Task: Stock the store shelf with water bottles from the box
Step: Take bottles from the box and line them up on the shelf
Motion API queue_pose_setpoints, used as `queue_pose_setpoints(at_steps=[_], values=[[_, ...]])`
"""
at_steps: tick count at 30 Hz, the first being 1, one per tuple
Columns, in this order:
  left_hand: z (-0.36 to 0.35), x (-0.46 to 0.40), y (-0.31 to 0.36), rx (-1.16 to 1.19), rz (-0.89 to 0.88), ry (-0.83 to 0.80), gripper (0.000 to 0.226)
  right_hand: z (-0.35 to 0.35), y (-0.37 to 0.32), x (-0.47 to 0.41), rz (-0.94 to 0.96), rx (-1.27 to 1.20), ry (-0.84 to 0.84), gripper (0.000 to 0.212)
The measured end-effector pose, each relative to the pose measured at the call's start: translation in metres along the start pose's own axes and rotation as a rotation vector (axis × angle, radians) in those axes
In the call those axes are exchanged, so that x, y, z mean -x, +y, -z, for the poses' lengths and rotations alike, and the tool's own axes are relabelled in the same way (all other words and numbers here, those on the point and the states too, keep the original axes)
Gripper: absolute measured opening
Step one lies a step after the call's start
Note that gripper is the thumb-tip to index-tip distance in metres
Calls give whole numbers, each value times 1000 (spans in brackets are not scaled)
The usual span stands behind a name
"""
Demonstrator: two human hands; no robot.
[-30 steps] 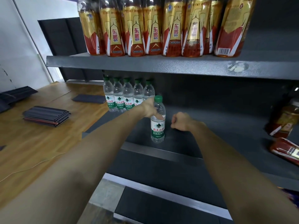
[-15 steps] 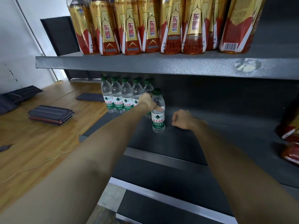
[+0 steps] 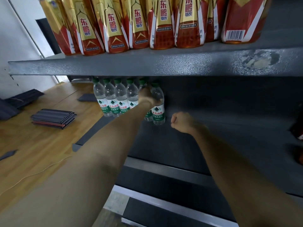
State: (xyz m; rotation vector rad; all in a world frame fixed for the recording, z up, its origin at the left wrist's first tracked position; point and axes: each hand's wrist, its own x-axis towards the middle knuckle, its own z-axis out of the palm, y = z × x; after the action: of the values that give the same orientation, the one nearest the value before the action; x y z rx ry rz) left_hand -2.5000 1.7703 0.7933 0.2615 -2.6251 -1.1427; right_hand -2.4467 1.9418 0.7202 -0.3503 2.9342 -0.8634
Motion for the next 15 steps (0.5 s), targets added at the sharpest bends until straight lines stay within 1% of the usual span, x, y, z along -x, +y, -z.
queue_pose_setpoints(at_steps=[1, 2, 3, 4, 6, 8, 10, 11, 15], values=[[-1, -2, -1, -228, -80, -2, 22, 0, 1, 0, -1, -2, 8, 5], [-4, -3, 0, -260, -103, 17, 41, 0, 2, -1, 6, -4, 10, 5], [-7, -4, -2, -235, -96, 36, 50, 1, 2, 0, 8, -1, 3, 6], [-7, 0, -1, -214, -85, 45, 50, 1, 3, 0, 16, 0, -6, 6], [-8, 4, 3, -229, -126, 66, 53, 3, 4, 2, 17, 5, -5, 6], [-10, 4, 0, -166, -158, 55, 67, 4, 3, 3, 9, -1, 9, 5], [-9, 6, -4, -154, -152, 73, 77, 6, 1, 6, 9, 2, 11, 6], [-7, 8, -5, -157, -154, 73, 78, 8, -2, 9, 3, 3, 11, 8], [0, 17, -9, -206, -183, 87, 67, 10, -10, 17, -1, 9, 15, 10]])
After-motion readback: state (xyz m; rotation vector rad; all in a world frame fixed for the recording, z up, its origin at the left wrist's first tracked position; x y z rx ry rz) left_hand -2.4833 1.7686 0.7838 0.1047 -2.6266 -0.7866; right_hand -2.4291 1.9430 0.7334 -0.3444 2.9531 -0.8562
